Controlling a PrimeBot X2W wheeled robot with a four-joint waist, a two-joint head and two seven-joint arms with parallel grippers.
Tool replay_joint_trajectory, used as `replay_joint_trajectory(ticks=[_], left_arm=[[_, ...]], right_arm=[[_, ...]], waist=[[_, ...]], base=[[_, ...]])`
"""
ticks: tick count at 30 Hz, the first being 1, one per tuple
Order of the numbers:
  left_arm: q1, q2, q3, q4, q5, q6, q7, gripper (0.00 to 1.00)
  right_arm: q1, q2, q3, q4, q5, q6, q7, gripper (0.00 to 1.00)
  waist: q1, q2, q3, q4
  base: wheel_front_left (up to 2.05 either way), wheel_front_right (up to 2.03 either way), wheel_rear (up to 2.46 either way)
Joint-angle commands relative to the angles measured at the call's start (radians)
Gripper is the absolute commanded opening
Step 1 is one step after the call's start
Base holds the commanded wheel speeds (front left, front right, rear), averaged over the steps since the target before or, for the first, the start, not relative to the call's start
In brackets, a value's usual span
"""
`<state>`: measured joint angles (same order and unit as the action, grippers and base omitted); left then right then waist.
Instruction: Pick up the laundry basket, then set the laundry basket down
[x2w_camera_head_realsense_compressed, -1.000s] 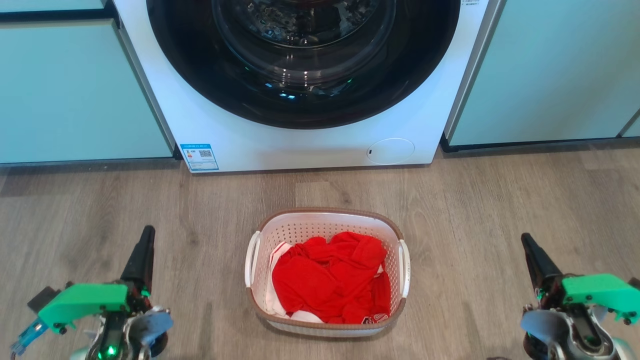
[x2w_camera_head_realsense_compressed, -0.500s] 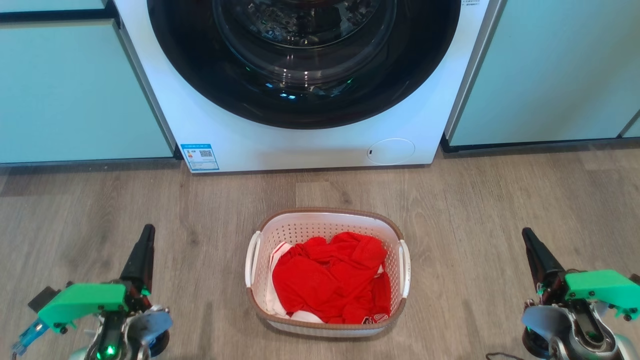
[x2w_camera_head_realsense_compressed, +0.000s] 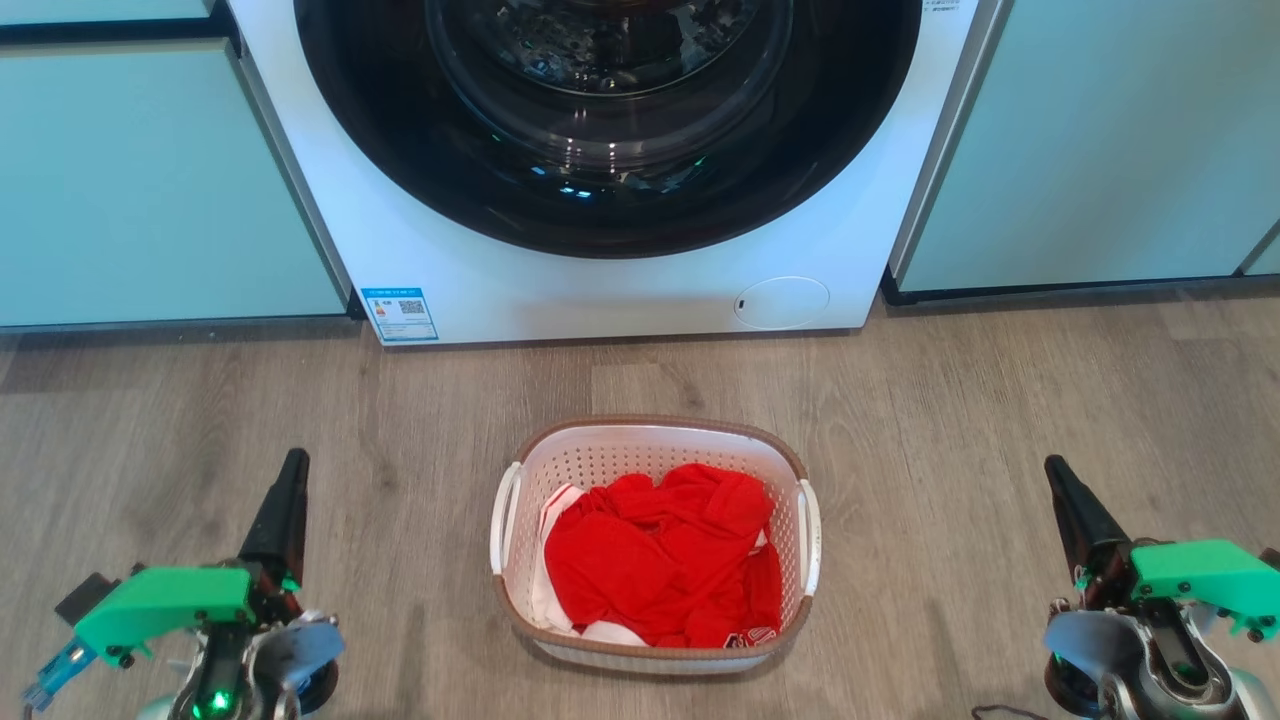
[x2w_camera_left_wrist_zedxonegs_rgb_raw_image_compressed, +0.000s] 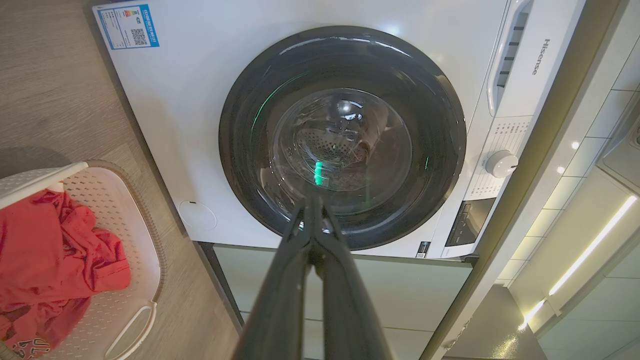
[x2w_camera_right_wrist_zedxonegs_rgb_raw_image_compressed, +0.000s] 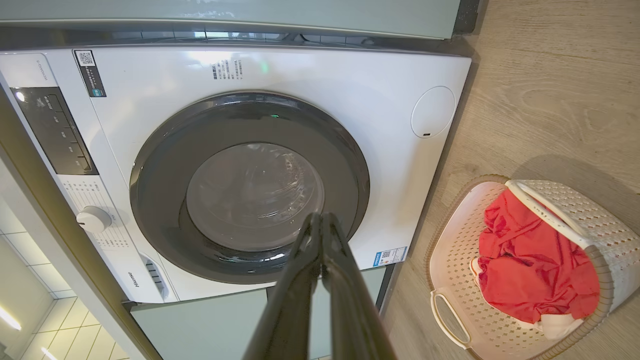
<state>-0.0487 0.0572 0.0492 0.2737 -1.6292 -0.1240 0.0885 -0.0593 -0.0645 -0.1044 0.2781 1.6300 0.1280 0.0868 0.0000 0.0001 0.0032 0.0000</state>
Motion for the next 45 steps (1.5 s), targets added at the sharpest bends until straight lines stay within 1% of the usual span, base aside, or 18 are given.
replay_joint_trajectory(ticks=[1,45], left_arm=[[-0.057,0.009,0.043,-0.029,0.003,-0.007,0.008,0.00],[-0.058,0.002,0.053,-0.029,0.011,-0.007,0.015,0.00]], right_arm=[[-0.046,-0.003,0.014,-0.035,-0.002,0.003,0.008,0.00],[-0.047,0.005,0.003,-0.034,-0.011,0.003,0.016,0.00]], waist=[[0.0000,-0.0001,0.000,0.000],[0.0000,-0.0001,0.000,0.000]], base=[[0.00,0.00,0.00],[0.00,0.00,0.00]])
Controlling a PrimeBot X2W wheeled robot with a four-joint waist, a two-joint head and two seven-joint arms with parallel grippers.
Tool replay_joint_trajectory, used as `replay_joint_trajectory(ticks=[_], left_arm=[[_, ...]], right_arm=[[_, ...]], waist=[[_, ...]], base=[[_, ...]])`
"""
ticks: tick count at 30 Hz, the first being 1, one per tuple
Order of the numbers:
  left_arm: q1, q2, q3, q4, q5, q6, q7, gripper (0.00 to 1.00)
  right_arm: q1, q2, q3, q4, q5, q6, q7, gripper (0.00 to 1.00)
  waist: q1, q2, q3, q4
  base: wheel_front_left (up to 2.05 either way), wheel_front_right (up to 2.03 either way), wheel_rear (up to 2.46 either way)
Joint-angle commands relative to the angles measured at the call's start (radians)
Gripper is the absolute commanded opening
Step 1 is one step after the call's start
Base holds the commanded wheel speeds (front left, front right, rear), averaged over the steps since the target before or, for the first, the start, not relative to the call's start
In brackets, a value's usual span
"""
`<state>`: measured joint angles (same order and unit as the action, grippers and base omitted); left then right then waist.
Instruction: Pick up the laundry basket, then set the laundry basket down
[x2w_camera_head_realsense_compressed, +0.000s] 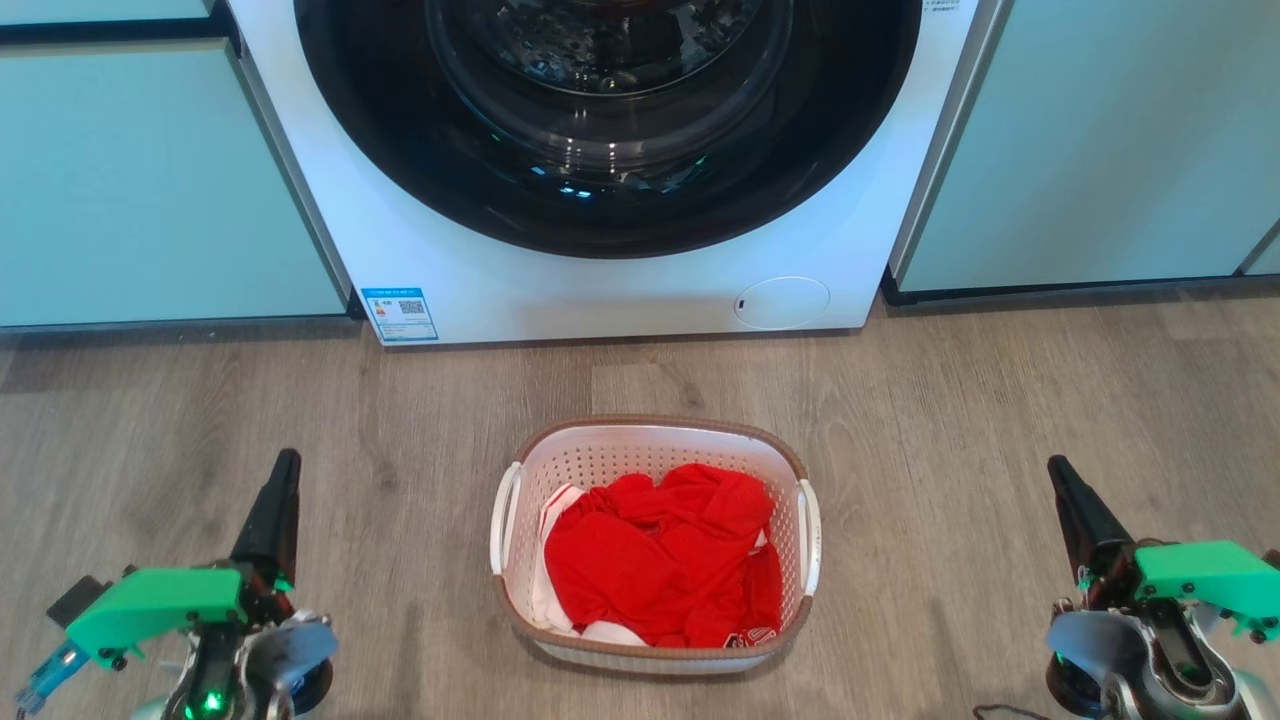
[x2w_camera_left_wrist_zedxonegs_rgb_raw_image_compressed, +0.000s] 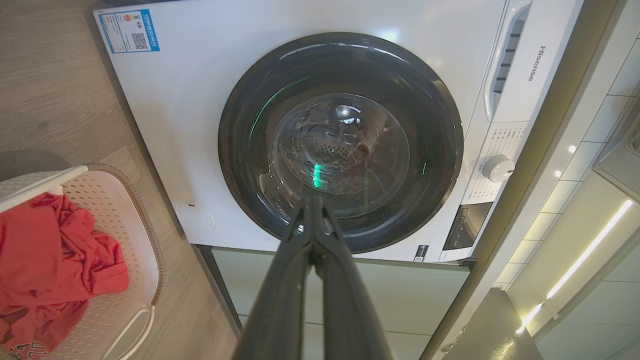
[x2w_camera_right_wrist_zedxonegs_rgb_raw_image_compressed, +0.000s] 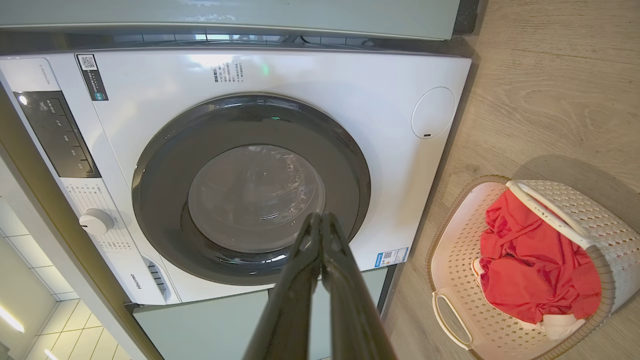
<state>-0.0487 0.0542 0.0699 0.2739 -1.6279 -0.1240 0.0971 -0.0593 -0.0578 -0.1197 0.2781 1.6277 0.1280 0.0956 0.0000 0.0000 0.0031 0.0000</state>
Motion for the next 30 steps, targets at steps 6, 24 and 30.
replay_joint_trajectory(ticks=[6,24,30], left_arm=[[-0.058,0.004,0.033,-0.029,0.011,-0.007,0.008,0.00],[-0.059,0.002,0.036,-0.029,0.013,-0.007,0.010,0.00],[-0.059,0.002,0.037,-0.029,0.013,-0.007,0.010,0.00]], right_arm=[[-0.048,-0.001,0.017,-0.034,-0.010,0.003,0.008,0.00],[-0.048,0.001,0.014,-0.034,-0.012,0.003,0.011,0.00],[-0.048,0.002,0.014,-0.034,-0.013,0.003,0.011,0.00]], waist=[[0.0000,0.0000,0.000,0.000],[0.0000,0.0000,0.000,0.000],[0.0000,0.0000,0.000,0.000]], base=[[0.00,0.00,0.00],[0.00,0.00,0.00],[0.00,0.00,0.00]])
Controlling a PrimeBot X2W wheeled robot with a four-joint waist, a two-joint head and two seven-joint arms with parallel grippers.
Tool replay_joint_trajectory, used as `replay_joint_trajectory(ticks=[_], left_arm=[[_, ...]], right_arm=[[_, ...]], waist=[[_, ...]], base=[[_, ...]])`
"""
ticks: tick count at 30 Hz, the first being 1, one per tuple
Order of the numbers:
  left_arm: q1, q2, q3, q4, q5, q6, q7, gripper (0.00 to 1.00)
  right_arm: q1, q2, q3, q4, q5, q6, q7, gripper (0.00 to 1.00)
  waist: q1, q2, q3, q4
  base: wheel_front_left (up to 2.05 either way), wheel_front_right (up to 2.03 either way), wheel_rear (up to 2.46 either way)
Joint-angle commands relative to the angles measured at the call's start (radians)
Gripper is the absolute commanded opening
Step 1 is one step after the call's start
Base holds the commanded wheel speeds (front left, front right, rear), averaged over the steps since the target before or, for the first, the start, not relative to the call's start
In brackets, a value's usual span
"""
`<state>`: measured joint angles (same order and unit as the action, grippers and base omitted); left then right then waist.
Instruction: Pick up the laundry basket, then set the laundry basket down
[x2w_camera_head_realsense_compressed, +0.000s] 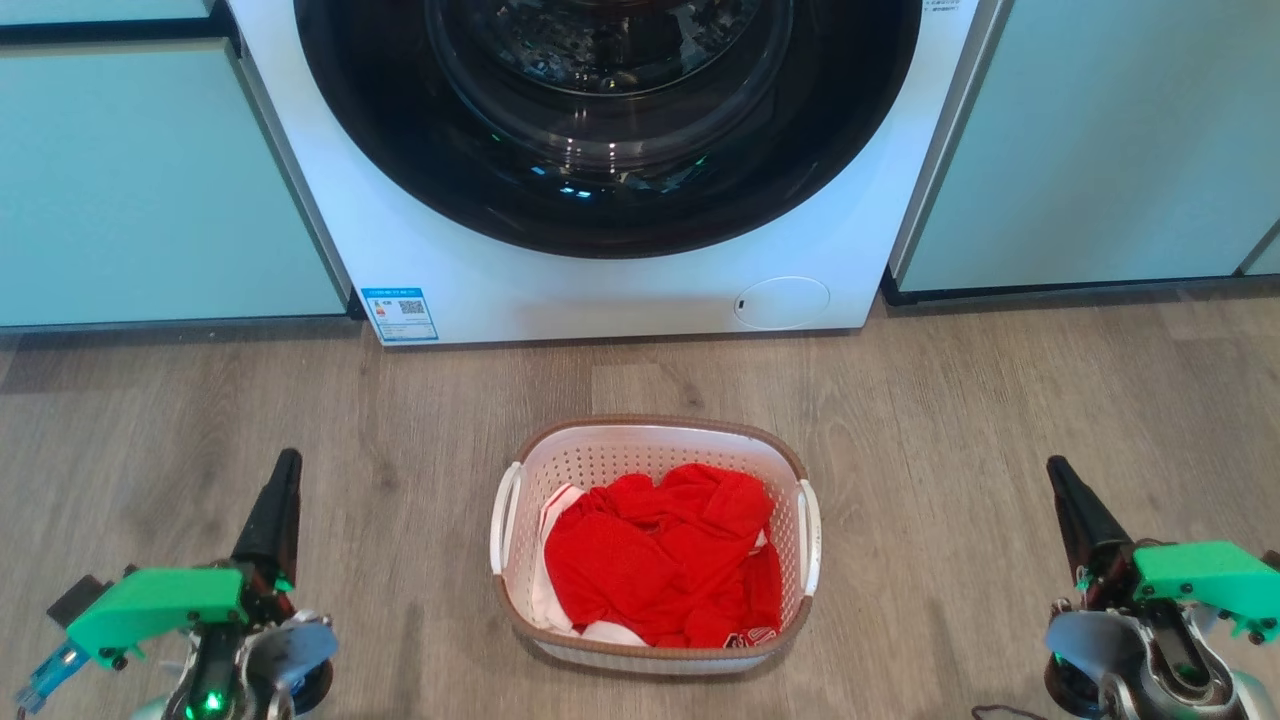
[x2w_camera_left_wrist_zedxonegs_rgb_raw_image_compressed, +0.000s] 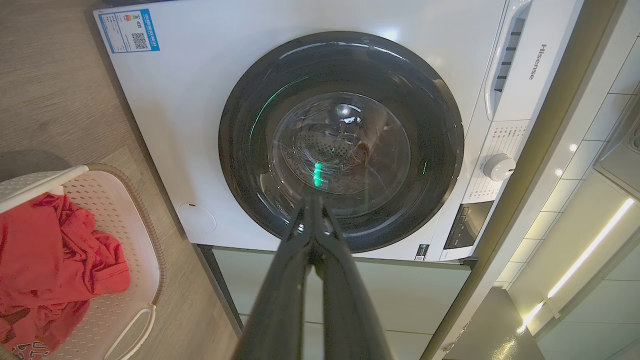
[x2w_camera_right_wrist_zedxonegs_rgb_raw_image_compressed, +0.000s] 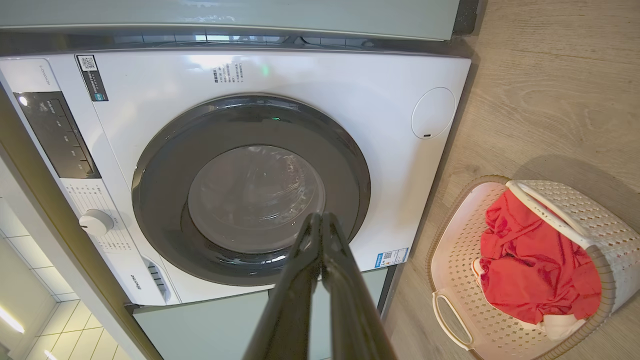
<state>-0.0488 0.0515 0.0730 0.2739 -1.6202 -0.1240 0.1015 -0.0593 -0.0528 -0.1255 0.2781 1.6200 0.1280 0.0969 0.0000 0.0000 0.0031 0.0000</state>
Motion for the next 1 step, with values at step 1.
replay_joint_trajectory(ticks=[1], left_arm=[[-0.059,0.004,0.034,-0.029,0.006,-0.007,0.006,0.00]], right_arm=[[-0.048,-0.003,0.019,-0.034,-0.005,0.003,0.010,0.00]], waist=[[0.0000,0.0000,0.000,0.000]], base=[[0.00,0.00,0.00]])
